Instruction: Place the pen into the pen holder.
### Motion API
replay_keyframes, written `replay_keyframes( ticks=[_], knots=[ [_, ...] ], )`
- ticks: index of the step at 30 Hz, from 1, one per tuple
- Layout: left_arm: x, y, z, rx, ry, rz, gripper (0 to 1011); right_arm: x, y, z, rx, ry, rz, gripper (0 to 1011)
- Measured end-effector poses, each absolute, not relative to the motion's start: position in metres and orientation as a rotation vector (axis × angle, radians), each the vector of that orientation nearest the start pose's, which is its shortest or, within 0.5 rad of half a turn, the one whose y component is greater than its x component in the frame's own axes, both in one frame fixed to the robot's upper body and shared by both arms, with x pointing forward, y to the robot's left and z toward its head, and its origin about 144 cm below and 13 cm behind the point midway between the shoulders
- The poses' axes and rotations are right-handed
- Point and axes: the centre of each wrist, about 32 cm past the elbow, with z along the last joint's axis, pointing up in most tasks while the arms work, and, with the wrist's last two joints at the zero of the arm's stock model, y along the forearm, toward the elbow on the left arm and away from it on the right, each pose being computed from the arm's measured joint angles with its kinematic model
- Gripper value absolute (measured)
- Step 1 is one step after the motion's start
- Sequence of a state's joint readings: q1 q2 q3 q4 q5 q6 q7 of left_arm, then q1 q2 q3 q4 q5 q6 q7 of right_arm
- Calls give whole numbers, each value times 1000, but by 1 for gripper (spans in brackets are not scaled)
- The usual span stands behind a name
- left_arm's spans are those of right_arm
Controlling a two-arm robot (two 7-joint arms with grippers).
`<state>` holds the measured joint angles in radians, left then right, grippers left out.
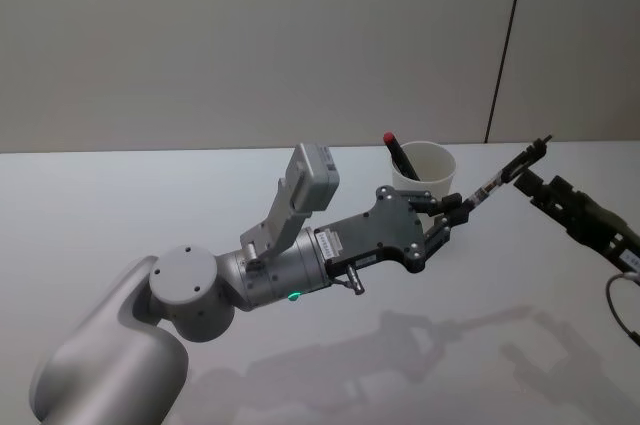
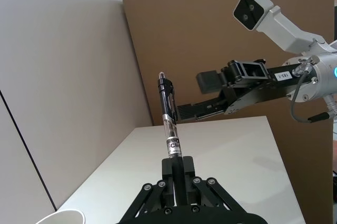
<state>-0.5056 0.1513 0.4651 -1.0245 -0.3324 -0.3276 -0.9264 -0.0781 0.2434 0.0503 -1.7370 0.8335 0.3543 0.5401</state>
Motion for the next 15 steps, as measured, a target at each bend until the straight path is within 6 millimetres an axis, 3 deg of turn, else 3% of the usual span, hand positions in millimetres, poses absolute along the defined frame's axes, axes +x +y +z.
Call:
replay_keyframes(
  ticks=[15],
  knots=[
    [579, 174, 1147, -80, -182, 333, 126, 444, -288, 1180, 402, 586, -898, 1002]
  ],
)
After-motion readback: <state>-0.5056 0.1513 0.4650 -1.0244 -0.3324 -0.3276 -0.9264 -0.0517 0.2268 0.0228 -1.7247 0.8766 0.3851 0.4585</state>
